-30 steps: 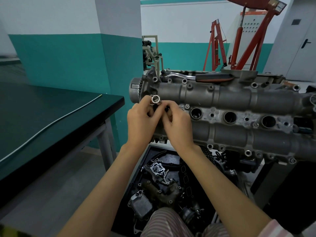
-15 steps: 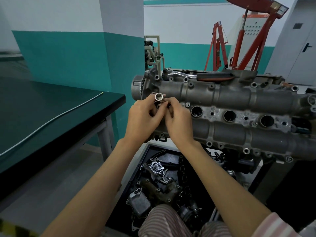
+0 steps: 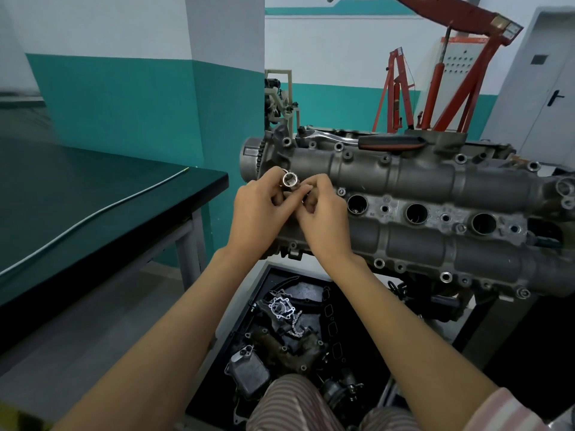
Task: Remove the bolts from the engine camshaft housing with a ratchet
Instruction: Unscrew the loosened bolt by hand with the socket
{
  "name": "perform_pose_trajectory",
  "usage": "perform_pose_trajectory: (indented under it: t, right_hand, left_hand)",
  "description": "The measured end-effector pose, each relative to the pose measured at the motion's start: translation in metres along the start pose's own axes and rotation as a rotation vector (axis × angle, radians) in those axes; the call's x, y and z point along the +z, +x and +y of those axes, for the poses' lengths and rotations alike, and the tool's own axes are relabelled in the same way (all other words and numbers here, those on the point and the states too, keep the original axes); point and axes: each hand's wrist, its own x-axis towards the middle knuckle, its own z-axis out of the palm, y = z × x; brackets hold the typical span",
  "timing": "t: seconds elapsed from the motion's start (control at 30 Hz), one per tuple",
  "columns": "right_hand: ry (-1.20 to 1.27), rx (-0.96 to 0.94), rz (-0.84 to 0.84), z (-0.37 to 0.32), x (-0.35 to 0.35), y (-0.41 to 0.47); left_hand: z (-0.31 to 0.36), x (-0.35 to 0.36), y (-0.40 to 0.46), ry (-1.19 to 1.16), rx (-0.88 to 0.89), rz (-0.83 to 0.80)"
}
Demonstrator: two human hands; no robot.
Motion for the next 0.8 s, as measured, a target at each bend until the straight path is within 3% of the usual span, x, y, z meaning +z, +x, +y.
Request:
perform_pose_trajectory:
  t: [0.53, 0.8]
  right_hand:
    - [-0.049, -0.135, -0.039, 0.0017, -0.0022, -0.0007]
    - [-0.007, -0.004, -0.001, 0.0028, 0.0004, 0.0005]
  left_hand:
    - [-0.0012, -0.0035, 0.0008, 0.082, 0.076, -0.042]
    - [-0.0005, -0.0018, 0.0002, 0.026, 0.015, -0.012]
